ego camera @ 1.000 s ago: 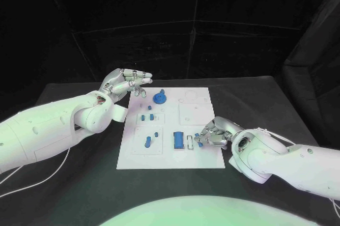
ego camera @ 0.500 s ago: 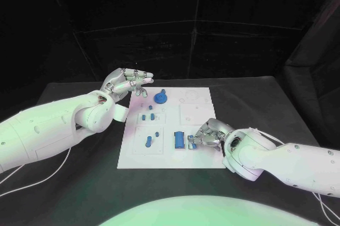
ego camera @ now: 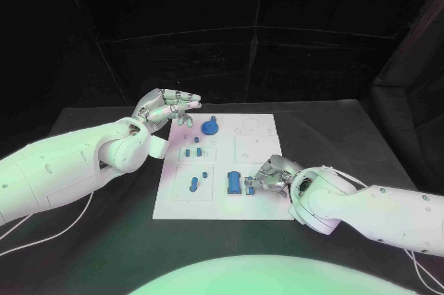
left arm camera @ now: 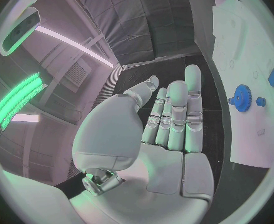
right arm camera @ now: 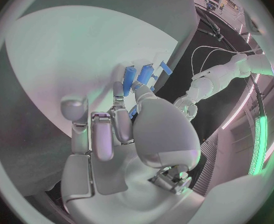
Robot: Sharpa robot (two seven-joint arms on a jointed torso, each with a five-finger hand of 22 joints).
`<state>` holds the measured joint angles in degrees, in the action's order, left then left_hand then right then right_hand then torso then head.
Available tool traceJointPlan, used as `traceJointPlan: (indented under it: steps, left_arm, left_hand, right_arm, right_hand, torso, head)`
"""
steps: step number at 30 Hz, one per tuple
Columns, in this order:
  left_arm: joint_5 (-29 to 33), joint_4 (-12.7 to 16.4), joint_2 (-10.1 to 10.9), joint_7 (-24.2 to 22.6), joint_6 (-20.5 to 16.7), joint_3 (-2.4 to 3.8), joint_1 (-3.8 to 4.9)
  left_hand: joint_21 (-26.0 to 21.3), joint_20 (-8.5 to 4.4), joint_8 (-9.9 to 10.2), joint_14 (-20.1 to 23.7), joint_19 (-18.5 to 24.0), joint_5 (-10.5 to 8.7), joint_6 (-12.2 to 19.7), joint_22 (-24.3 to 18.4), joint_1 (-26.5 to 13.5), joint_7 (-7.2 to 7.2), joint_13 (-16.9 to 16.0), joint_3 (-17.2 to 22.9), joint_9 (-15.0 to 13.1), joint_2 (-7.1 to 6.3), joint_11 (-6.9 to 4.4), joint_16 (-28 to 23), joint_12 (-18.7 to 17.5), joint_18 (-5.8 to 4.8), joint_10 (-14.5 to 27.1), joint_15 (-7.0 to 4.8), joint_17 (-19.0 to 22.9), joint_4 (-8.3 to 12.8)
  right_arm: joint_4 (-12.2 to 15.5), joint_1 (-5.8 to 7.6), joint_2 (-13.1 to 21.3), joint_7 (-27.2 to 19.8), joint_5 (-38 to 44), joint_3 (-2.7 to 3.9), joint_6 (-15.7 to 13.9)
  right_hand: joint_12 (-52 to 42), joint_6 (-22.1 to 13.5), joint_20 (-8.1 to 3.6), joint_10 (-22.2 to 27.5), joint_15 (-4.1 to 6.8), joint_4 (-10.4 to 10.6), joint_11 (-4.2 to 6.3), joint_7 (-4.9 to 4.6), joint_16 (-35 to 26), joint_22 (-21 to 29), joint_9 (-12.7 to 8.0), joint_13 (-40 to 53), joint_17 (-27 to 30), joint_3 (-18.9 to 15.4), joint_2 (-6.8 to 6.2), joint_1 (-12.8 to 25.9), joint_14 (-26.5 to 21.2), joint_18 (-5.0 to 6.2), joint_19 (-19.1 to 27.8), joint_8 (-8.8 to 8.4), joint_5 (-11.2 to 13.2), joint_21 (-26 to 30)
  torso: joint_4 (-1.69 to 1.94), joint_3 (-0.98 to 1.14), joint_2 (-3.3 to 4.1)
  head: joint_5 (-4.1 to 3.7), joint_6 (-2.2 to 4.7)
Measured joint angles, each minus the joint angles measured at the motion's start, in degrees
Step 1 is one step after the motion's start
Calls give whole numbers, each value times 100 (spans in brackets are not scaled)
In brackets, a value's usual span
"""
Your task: Assemble the parts on the task board
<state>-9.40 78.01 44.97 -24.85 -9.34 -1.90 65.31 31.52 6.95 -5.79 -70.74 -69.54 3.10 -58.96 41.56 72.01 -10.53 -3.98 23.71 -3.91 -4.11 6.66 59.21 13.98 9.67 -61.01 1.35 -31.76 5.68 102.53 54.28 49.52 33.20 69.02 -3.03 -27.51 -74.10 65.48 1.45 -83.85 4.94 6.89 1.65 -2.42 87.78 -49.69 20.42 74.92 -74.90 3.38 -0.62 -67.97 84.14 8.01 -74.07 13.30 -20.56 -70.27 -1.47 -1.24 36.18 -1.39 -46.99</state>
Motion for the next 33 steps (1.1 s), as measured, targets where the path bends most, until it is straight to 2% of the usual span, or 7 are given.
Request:
traceJointPlan:
  steps: [6,15,21,23,27,33]
  left_arm:
    - [0,0,2,3,2,0,0]
    - [0,1,3,8,9,0,0]
    - [0,1,3,12,14,0,0]
    - [0,1,3,13,16,0,0]
    - [0,1,6,16,18,0,0]
    - [0,-7,11,20,20,0,0]
  left_hand:
    - [0,0,0,0,0,0,0,-5,0,0,0,0,0,0,0,0,0,0,0,0,5,0]
    - [0,0,0,0,0,0,0,-4,0,0,0,0,0,0,0,0,0,0,0,0,5,0]
    - [0,0,0,0,0,0,0,-4,0,0,0,0,0,0,0,0,0,0,0,0,5,0]
    - [0,0,0,0,0,0,0,-4,0,0,0,0,0,0,0,0,0,0,0,0,4,0]
    - [0,0,0,0,0,0,0,-4,0,0,0,0,0,0,0,0,0,0,0,0,4,0]
    - [0,0,0,0,0,0,0,-4,0,0,0,1,0,0,0,0,0,0,0,0,4,0]
  right_arm:
    - [-1,-2,-10,50,79,-2,12]
    - [5,-2,-15,85,195,-2,14]
    - [39,-2,12,81,238,-2,14]
    - [68,-2,44,63,247,-2,14]
    - [156,-2,177,-16,259,-2,43]
    - [252,-2,321,-157,272,-2,148]
  right_hand:
    - [0,43,-1,1,0,203,0,-5,0,0,41,0,0,-203,-110,239,0,0,1,1,274,0]
    - [0,43,-1,1,0,466,-1,-5,0,18,150,0,-4,-615,-88,344,0,0,2,1,1060,0]
    - [0,43,-1,1,0,477,-1,-5,-1,24,165,0,-4,-667,-88,344,0,0,2,1,1121,0]
    - [0,43,-2,1,0,420,-1,-5,-1,30,188,0,-4,-715,-68,294,0,0,2,0,1121,0]
    - [23,21,-2,2,0,222,-1,-27,-1,49,226,1,-3,-777,-112,-45,0,1,2,-5,1159,22]
    - [23,21,-2,2,0,172,-1,-27,-3,52,237,1,-3,-827,-141,-88,0,1,2,-22,1213,22]
  torso:
    - [-1,3,-2]
    - [-4,3,-2]
    - [-4,3,-2]
    - [-4,3,-2]
    - [-4,5,-1]
    - [-8,5,-2]
  head:
    - [0,8]
    - [1,9]
    - [-8,6]
    - [-12,5]
    - [-17,10]
    - [-9,12]
